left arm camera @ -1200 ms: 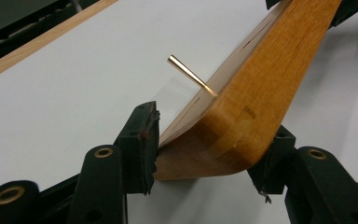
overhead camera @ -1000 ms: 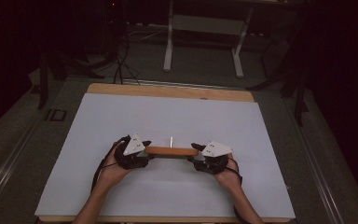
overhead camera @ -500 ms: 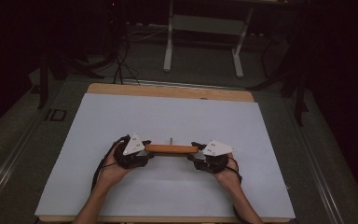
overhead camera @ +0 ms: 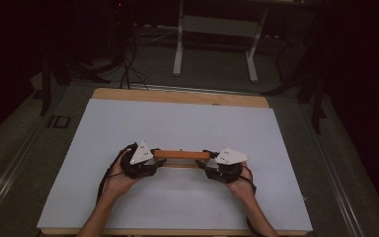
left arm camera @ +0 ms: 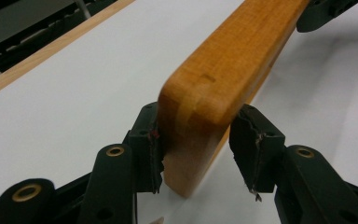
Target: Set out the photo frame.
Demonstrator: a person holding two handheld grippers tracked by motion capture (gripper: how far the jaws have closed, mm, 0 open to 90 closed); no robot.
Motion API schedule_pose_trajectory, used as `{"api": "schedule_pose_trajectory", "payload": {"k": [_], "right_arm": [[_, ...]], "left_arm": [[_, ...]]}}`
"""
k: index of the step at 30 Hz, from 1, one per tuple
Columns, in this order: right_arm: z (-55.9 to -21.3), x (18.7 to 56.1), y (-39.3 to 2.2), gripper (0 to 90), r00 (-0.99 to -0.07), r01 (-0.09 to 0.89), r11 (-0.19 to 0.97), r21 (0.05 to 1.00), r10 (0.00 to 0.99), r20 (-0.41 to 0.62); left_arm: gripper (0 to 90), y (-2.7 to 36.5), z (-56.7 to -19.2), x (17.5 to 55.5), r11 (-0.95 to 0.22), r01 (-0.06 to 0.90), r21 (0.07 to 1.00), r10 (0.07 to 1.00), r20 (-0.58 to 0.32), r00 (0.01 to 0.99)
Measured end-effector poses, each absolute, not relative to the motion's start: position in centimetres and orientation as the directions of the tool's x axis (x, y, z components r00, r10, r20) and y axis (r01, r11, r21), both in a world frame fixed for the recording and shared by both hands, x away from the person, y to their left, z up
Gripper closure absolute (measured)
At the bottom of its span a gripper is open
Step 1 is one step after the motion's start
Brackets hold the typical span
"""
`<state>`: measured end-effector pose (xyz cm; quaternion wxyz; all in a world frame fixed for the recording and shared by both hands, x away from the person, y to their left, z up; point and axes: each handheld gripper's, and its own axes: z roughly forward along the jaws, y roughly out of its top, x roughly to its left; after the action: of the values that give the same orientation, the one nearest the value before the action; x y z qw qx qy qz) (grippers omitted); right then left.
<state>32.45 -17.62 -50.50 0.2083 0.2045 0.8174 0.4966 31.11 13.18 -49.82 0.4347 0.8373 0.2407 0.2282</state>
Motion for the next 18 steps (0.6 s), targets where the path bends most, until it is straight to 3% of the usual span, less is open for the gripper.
{"api": "schedule_pose_trajectory", "payload": {"k": [18], "right_arm": [[-49.92,32.75,-17.75,52.6,-0.831,0.161,0.381,0.910,0.550,-0.083]], "left_arm": [[56.6,13.55,-49.58,31.59,-0.462,0.263,0.847,0.605,0.084,0.792]]}}
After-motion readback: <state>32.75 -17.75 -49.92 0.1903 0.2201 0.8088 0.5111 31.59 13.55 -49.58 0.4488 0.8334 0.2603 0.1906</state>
